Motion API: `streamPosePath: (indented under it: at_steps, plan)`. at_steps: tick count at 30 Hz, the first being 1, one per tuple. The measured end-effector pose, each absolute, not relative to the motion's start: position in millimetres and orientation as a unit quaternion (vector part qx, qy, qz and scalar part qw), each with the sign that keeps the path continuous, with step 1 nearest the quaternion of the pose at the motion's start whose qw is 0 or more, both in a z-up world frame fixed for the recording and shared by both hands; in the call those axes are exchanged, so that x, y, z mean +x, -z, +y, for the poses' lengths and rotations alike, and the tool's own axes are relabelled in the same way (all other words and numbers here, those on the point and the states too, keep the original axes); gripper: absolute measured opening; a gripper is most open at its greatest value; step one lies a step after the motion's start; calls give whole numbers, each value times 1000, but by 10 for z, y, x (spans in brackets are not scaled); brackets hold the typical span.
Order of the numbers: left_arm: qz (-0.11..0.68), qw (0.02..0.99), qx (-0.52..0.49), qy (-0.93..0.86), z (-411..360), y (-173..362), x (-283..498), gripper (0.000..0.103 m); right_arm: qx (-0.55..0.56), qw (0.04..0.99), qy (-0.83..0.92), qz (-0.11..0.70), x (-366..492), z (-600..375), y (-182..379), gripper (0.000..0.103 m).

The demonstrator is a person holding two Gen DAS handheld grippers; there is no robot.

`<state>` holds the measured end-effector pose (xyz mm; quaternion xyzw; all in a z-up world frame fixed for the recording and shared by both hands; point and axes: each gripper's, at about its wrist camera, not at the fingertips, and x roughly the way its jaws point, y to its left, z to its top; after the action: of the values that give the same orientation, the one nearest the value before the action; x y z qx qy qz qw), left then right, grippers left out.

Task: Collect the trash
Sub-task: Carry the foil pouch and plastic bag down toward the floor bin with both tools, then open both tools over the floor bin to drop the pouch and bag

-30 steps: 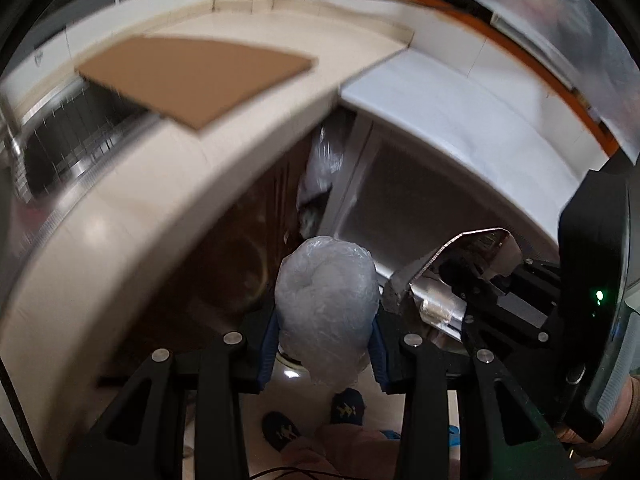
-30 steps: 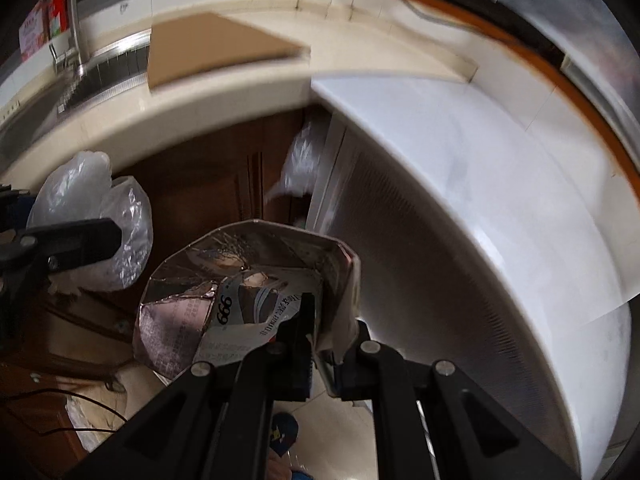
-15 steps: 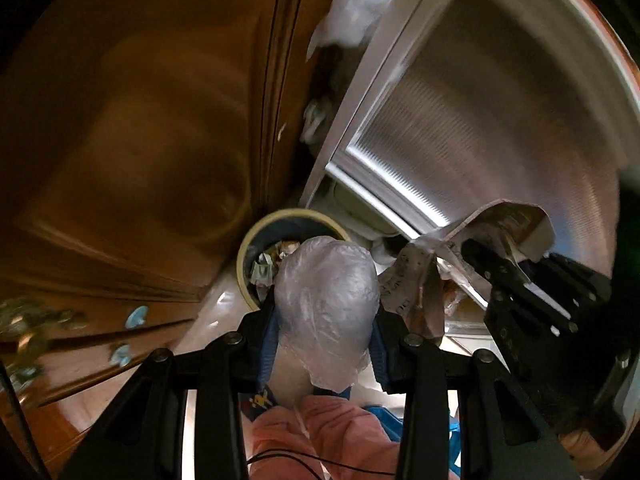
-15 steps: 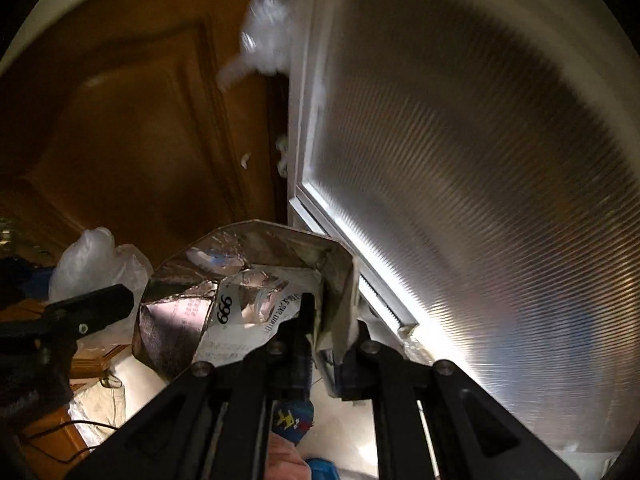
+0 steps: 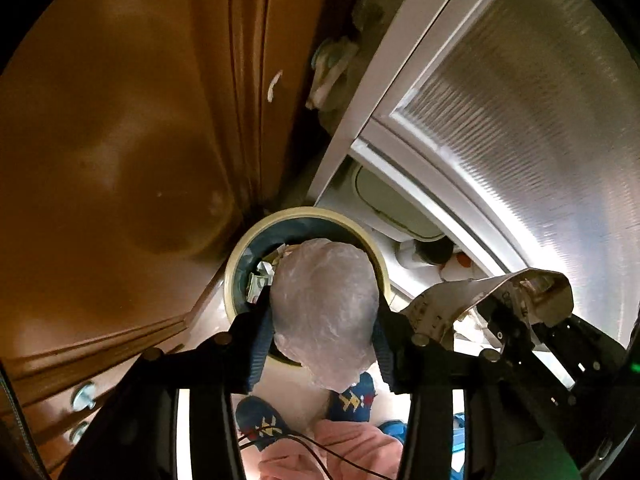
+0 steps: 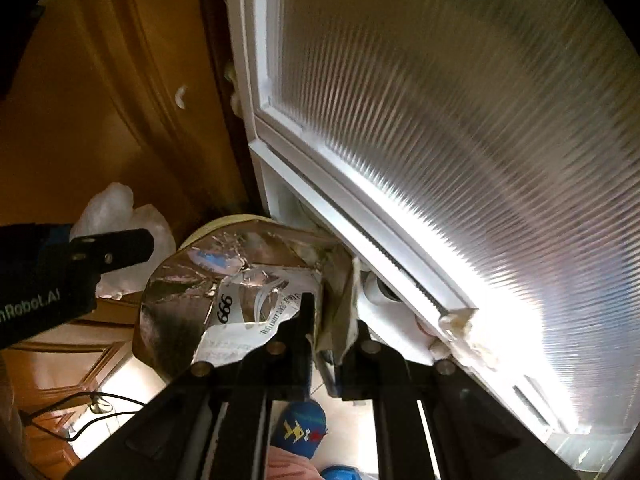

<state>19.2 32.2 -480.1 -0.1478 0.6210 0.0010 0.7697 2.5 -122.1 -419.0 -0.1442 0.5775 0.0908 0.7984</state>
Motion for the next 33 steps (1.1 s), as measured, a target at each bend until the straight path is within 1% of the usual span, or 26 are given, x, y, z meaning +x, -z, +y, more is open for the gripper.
streamPosePath:
  at_steps: [2, 4, 5, 6, 7, 9, 10, 15, 22, 28, 30, 31, 32, 33]
  plan:
    - [627, 765, -147, 2, 332, 4899, 214, 48, -142, 796, -88, 581, 50, -1221, 4276, 8]
    - [635, 760, -141, 1, 322, 4977, 244, 57, -141, 794, -88, 584, 65, -1221, 4339, 8]
    - [637, 758, -138, 0, 322, 5002, 229, 68, -140, 794, -87, 586, 48, -1250, 4377, 8]
    - [637, 758, -139, 1, 327, 5020, 226, 72, -141, 792, -88, 587, 50, -1247, 4409, 8]
    - [637, 759, -139, 1, 333, 5041, 237, 73, -142, 791, -89, 588, 104, -1201, 4476, 8]
    - [642, 755, -136, -3, 346, 5078, 243, 86, -143, 789, -89, 591, 142, -1173, 4565, 8]
    - [643, 754, -134, -5, 356, 5096, 240, 88, -143, 787, -89, 593, 152, -1168, 4593, 8]
    - [649, 750, -128, -18, 377, 5165, 244, 97, -145, 782, -90, 600, 222, -1136, 4714, 8]
    - [649, 751, -121, -27, 461, 5177, 175, 97, -149, 771, -108, 609, 339, -973, 4963, 10]
    - [649, 752, -113, -34, 504, 5181, 133, 97, -130, 761, -119, 624, 432, -845, 5162, 12]
    - [648, 752, -113, -36, 524, 5167, 113, 97, -118, 755, -127, 633, 447, -810, 5219, 17]
    - [648, 752, -115, -37, 530, 5173, 113, 97, -114, 753, -131, 635, 448, -813, 5240, 26]
    - [647, 753, -116, -37, 541, 5166, 108, 97, -112, 752, -135, 635, 447, -803, 5259, 40]
    - [646, 754, -116, -38, 542, 5167, 103, 97, -113, 753, -138, 634, 445, -792, 5272, 47]
